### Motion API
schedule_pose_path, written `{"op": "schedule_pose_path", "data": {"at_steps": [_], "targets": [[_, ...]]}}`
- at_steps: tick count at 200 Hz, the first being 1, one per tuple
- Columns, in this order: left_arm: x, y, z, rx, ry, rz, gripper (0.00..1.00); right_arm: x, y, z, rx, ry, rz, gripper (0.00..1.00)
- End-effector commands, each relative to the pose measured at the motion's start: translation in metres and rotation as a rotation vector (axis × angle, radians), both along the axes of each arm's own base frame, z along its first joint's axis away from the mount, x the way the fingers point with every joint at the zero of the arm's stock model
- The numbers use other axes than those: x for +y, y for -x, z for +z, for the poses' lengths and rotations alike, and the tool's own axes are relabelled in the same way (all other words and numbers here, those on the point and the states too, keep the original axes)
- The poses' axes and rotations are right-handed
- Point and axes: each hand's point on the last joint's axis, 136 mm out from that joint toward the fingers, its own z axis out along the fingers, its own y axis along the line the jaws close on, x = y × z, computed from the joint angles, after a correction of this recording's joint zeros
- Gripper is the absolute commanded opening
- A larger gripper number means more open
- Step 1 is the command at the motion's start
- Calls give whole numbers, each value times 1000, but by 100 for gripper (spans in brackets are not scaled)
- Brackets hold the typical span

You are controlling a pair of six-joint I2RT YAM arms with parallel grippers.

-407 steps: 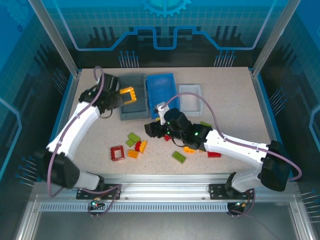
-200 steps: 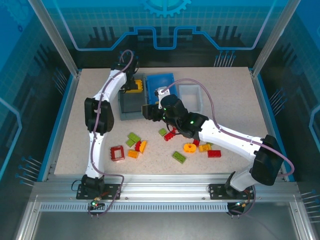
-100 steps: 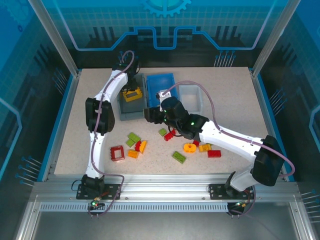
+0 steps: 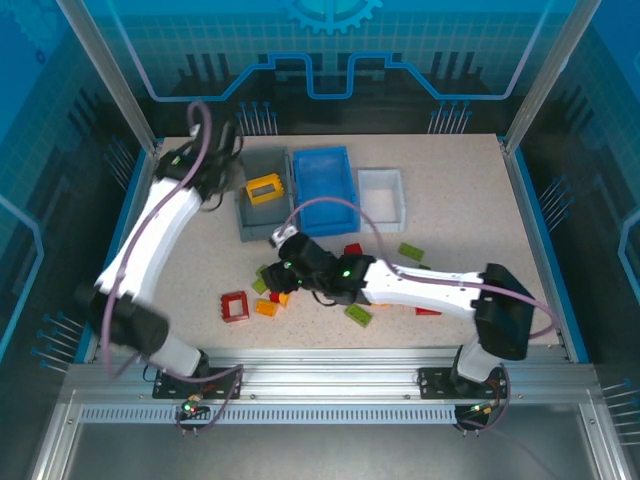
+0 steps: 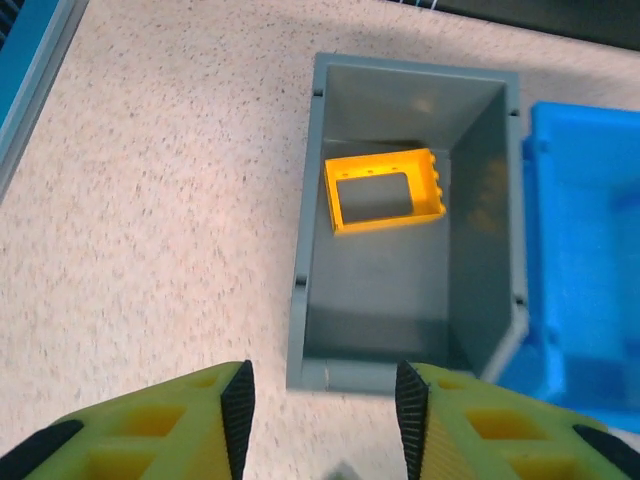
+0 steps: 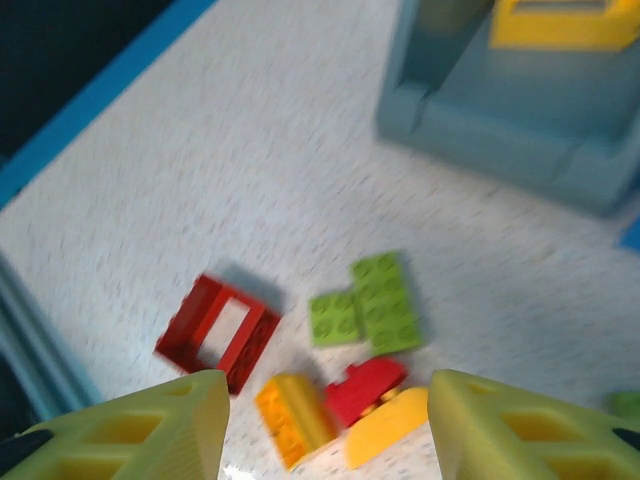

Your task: Sort the legos into containers by color

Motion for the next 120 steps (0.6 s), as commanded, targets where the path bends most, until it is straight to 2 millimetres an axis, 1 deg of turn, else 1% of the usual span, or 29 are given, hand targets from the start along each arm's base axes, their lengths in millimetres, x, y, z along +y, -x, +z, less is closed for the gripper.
{"op": "schedule_pose_path", "data": {"at_steps": [1, 17, 37, 51, 61, 69, 85, 105, 120], "targets": [[4, 66, -14, 16, 137, 53, 48, 28, 27, -19, 113, 13, 84, 55], [10, 116, -22, 38, 194, 67, 49, 43, 35, -37, 194, 24, 102, 53], [17, 177, -37, 104, 249, 94, 51, 55, 37, -59, 281, 74, 84, 49], [23, 213, -44, 121, 281, 121, 51, 59, 34, -74, 331, 136, 36, 45], [28, 233, -47, 123, 290, 140, 51, 60, 31, -83, 358, 176, 3, 42], [32, 246, -47, 113, 295, 150, 51, 61, 29, -89, 372, 202, -22, 41], [39, 264, -45, 93, 297, 164, 51, 66, 25, -98, 390, 227, -54, 39], [43, 277, -43, 78, 298, 168, 51, 73, 23, -107, 417, 242, -73, 36], [44, 282, -44, 80, 300, 172, 51, 77, 23, -116, 444, 260, -85, 34]]}}
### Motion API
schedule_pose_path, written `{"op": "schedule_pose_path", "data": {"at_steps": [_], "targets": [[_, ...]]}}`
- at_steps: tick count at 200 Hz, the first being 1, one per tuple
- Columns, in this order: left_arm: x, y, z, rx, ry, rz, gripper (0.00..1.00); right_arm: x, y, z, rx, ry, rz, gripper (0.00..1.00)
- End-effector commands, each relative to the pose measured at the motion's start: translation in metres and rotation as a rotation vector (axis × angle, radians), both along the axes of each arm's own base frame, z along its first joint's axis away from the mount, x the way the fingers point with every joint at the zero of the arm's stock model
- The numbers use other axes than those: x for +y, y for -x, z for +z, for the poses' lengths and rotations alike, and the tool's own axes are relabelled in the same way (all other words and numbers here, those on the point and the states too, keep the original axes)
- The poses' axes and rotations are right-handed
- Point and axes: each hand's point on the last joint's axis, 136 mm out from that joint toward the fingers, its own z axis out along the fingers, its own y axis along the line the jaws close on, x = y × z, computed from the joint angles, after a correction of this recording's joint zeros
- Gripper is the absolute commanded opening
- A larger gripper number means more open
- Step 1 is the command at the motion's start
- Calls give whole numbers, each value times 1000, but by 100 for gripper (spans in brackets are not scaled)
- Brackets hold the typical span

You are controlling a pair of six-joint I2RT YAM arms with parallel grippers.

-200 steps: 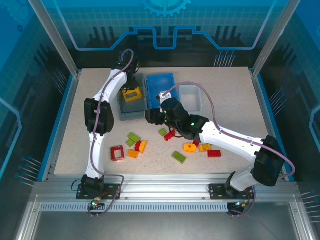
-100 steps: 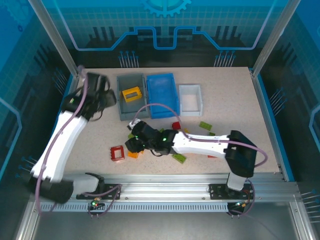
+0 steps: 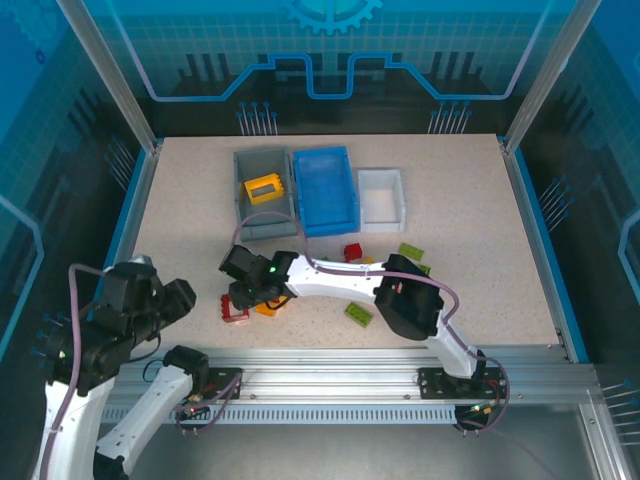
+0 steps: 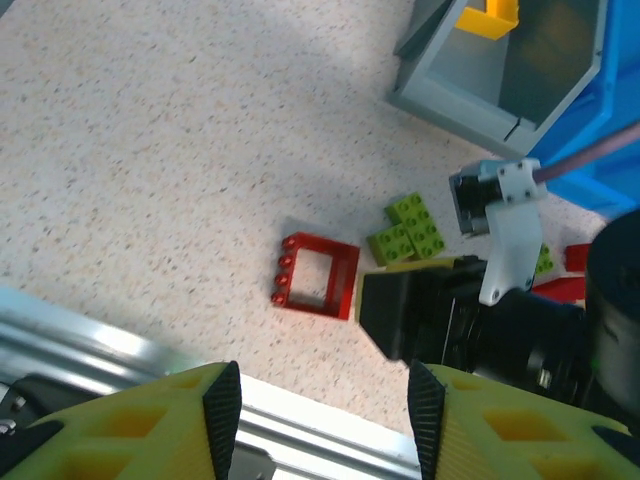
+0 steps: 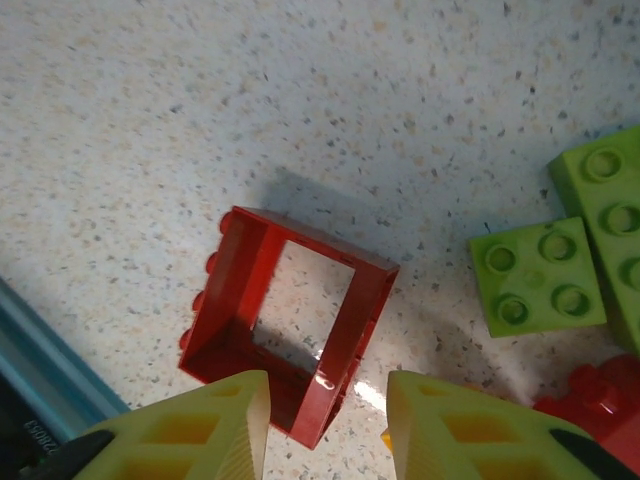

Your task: Sort the legos into containers by color

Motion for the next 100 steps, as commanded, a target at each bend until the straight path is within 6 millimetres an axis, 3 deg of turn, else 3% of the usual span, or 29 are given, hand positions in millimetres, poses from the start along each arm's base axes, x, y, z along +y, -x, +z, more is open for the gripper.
{"op": "schedule_pose_path", "data": {"at_steps": [1, 35, 39, 57, 100], "targets": [[3, 19, -7, 62, 17, 22, 51, -6, 6, -20, 77, 85, -44, 34], [2, 21, -9, 59, 20, 19, 51, 4, 3, -23, 92, 81, -55, 31], [2, 21, -9, 62, 21, 17, 51, 2, 3, -36, 103, 106, -62, 31], [1, 21, -8, 55, 28, 14, 50, 1, 0, -44, 119, 116, -82, 28], [2, 20, -8, 53, 8, -1, 50, 8, -5, -42, 111, 100, -95, 18]]}}
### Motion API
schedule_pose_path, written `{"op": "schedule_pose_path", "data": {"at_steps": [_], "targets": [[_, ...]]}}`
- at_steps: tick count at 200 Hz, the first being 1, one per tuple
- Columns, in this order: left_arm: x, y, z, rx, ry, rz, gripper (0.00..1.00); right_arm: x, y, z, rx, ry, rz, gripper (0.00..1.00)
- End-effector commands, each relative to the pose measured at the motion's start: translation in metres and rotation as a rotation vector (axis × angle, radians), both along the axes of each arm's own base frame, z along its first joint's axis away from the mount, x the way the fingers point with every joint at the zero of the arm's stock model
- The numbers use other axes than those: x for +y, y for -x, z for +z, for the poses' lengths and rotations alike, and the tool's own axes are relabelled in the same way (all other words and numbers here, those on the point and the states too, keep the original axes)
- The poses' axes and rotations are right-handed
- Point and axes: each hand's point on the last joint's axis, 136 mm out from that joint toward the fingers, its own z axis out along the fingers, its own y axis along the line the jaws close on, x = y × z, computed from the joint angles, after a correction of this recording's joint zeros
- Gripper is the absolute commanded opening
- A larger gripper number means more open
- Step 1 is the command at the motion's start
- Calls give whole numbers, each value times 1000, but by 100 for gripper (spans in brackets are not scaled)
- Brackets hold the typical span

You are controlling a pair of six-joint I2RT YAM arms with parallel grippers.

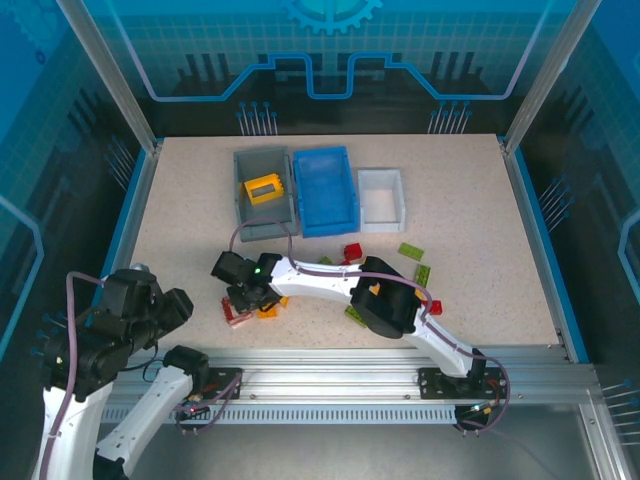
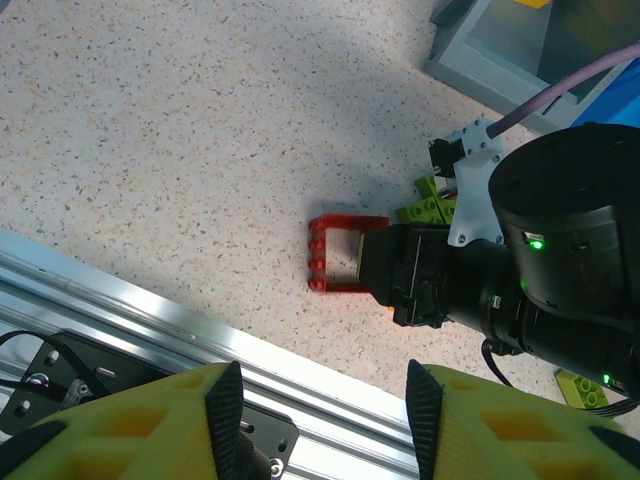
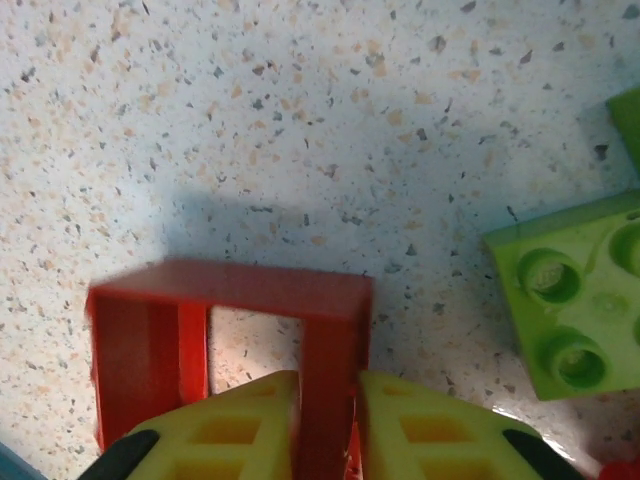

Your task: Sort the legos into containers by color

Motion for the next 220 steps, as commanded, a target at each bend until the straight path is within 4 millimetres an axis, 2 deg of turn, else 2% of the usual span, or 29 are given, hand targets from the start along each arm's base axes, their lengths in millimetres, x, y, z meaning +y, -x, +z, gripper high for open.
{"op": "schedule_pose_path", "data": {"at_steps": [1, 20, 38, 42, 45, 61, 76, 91, 116, 143, 167, 190, 210, 216, 220], "targets": [[-1, 6, 1, 0, 8, -16, 50, 1, -5, 1, 13, 4, -26, 18], [-1, 5, 1, -3, 2, -18, 50, 0, -8, 7, -4, 8, -37, 12], [-3, 2, 4, -20, 11, -25, 50, -5, -14, 27, -57, -3, -47, 9], [-4, 1, 4, -23, 15, -28, 50, -8, -15, 26, -67, 8, -48, 8], [-5, 0, 5, -26, 19, -32, 50, -8, -17, 42, -89, -13, -53, 8], [-17, -9, 9, -49, 57, -82, 50, -21, -29, 76, -173, -22, -77, 7], [-42, -23, 16, -88, 141, -181, 51, -44, -45, 108, -250, -21, -120, 7], [-67, -40, 23, -121, 238, -263, 51, -78, -68, 134, -322, -1, -178, 7], [-96, -74, 29, -180, 363, -324, 50, -141, -118, 158, -406, 47, -281, 8], [-120, -124, 37, -232, 448, -338, 50, -193, -178, 163, -468, 129, -365, 8], [-144, -165, 36, -261, 430, -381, 50, -221, -228, 153, -474, 196, -423, 7], [-168, -195, 28, -274, 399, -413, 50, -228, -268, 137, -456, 199, -446, 7], [-184, -212, 22, -286, 371, -440, 50, -227, -296, 127, -453, 192, -456, 7], [-189, -215, 20, -288, 356, -447, 50, -223, -304, 112, -439, 195, -445, 7], [-191, -218, 19, -291, 345, -450, 50, -222, -309, 111, -442, 187, -444, 7]]}}
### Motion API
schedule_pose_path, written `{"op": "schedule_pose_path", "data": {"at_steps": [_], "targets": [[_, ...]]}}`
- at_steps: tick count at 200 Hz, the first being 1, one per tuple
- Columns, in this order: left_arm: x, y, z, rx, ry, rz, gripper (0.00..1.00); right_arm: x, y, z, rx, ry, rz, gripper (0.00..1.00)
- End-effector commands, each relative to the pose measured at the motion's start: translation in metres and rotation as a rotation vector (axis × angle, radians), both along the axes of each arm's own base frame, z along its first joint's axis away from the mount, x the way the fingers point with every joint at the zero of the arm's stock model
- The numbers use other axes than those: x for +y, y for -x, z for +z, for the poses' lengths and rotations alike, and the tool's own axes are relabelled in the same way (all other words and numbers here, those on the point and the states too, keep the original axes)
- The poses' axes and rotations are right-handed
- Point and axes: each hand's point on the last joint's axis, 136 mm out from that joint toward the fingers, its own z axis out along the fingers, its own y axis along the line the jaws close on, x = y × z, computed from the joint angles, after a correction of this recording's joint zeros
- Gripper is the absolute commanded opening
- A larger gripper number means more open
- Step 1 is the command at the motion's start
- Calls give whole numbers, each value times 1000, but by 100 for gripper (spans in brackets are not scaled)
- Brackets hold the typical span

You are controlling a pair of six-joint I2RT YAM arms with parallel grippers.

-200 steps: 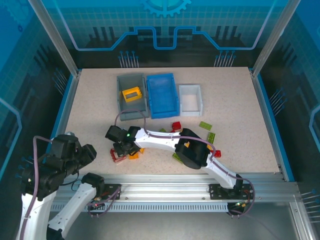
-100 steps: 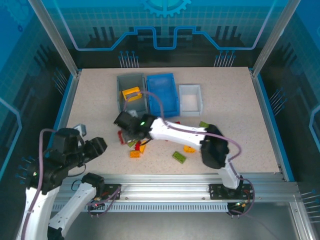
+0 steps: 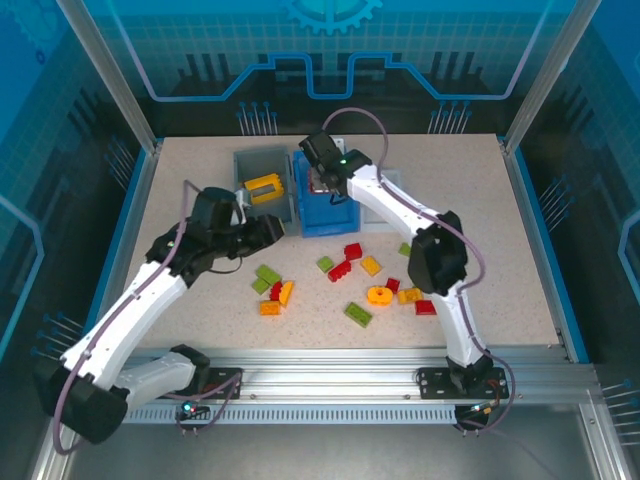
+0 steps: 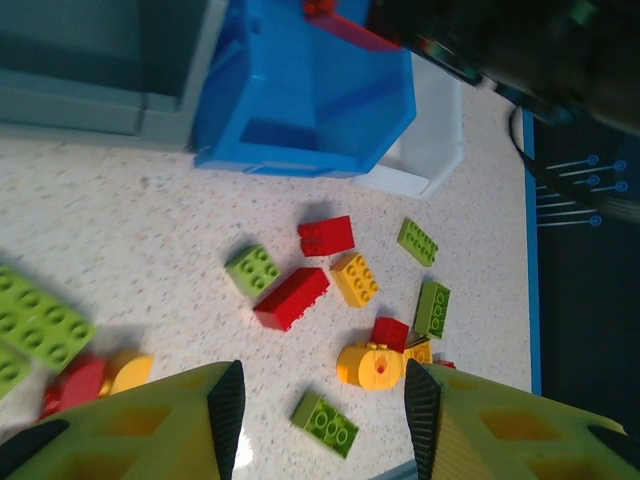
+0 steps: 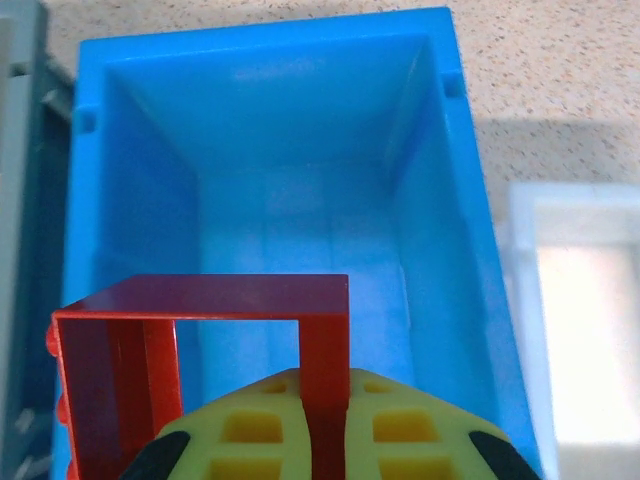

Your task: Sort the legos into containers by color

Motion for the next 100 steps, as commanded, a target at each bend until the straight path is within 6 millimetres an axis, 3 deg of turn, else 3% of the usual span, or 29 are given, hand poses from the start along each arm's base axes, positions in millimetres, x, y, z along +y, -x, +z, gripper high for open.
{"op": "schedule_pose_path", "data": {"at_steps": [1, 25, 59, 76, 100], "targets": [[-18, -28, 26, -150, 5, -6, 50, 4, -20, -18, 25, 18, 41, 7], [-28, -38, 18, -163, -46, -10, 49, 9, -44, -34, 20, 1, 42, 8], [-38, -44, 7, -162, -78, -21, 49, 6, -62, -71, 73, -46, 31, 10], [-40, -44, 4, -158, -91, -30, 49, 11, -67, -78, 73, -72, 56, 13], [-40, -42, 3, -156, -104, -34, 49, 19, -68, -79, 74, -100, 87, 25]]}}
